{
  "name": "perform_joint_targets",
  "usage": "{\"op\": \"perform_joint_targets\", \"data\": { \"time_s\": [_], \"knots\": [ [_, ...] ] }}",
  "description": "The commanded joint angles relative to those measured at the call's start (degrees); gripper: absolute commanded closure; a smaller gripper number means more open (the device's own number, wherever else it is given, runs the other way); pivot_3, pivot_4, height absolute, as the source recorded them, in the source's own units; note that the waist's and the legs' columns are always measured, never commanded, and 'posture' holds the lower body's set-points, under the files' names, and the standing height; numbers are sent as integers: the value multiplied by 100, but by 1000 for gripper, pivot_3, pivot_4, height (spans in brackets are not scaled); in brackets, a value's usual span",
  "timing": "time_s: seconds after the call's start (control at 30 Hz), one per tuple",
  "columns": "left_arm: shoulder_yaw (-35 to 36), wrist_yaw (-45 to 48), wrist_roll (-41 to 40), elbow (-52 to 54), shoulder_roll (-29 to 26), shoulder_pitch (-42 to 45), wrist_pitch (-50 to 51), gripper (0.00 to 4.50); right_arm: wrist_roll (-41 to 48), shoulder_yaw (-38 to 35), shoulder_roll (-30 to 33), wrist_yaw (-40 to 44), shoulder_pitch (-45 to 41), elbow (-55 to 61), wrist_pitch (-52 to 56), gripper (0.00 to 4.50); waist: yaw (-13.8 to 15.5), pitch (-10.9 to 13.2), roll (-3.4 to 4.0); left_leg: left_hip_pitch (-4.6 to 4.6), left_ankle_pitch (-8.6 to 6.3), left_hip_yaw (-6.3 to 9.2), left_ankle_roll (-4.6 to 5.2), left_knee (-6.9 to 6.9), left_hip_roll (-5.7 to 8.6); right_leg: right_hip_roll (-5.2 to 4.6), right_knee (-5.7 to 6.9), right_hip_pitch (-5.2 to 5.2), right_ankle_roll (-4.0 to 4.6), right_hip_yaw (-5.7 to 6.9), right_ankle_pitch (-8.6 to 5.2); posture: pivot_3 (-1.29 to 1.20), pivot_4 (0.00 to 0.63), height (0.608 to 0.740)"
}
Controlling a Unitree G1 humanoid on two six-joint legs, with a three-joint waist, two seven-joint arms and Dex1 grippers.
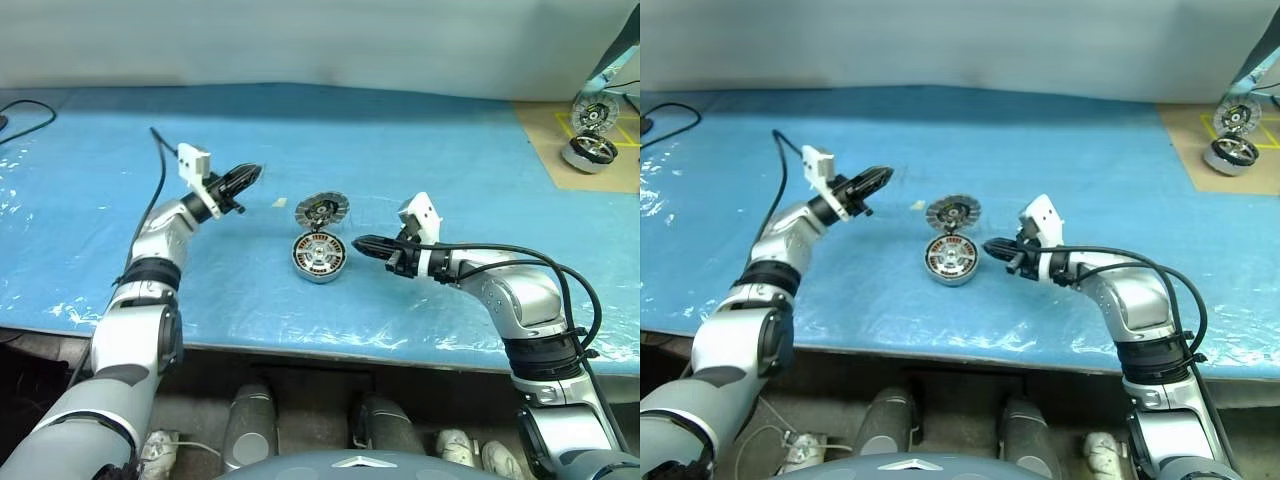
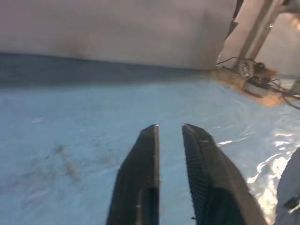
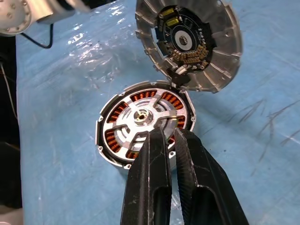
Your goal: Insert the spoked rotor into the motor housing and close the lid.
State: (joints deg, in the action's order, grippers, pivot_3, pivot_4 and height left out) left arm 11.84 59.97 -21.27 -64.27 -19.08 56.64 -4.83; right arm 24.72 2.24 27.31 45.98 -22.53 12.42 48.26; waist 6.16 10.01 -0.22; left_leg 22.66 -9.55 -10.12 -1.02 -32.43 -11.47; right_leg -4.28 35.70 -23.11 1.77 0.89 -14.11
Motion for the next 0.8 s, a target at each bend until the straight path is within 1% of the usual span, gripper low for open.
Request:
{"op": "perform_joint_targets", "data": {
  "time_s": [0.03, 0.1, 0.2, 0.37, 0.53, 0.7, 0.8],
  "knots": [
    [-150, 182, 325, -449, 171, 555, -131, 4476, 332, -179, 155, 35, 204, 543, 175, 4235, 9, 1, -1, 0, 0, 2, 0, 1, 0, 0, -1, 1, -1, 2, 0, 0, 150, 740],
    [-191, 407, 433, -604, 274, 786, -98, 4476, 429, -232, 237, 40, 294, 674, 237, 4235, 18, 2, -3, 6, 0, 7, 0, 3, 0, -1, -4, 1, -1, 10, 1, 0, 150, 740],
    [-325, 1041, 574, -705, 408, 1076, 180, 4476, 515, -357, 345, -77, 405, 795, 310, 4235, 13, 3, -5, 11, 0, 11, 0, 2, -1, -1, -4, 0, -2, 18, 1, 0, 150, 740],
    [-648, 1805, 997, -843, 386, 1257, 408, 4476, 661, -510, 428, -243, 669, 1035, 383, 4235, 23, 3, -4, 12, 0, 12, 0, 6, -1, -1, -4, 0, -2, 24, 1, 0, 150, 740],
    [-1089, 2662, 1492, -835, 358, 1266, 398, 4476, 839, -687, 502, -358, 898, 1279, 455, 4235, 41, 3, -4, 17, 0, 13, 0, 7, 0, -3, -6, 0, -2, 30, 1, 0, 150, 740],
    [-1207, 2849, 1685, -803, 459, 1253, 142, 4476, 907, -835, 591, -503, 952, 1315, 460, 4235, 111, 3, -4, 16, 0, 13, 1, 3, 0, -8, -4, 3, -1, 32, 1, 0, 150, 740],
    [-1354, 3115, 1817, -735, 539, 1169, -106, 4476, 932, -887, 629, -593, 982, 1287, 458, 4235, 134, 3, -4, 16, 0, 12, 1, 3, 5, -13, -5, 6, 2, 34, -1, 0, 150, 740]
  ]
}}
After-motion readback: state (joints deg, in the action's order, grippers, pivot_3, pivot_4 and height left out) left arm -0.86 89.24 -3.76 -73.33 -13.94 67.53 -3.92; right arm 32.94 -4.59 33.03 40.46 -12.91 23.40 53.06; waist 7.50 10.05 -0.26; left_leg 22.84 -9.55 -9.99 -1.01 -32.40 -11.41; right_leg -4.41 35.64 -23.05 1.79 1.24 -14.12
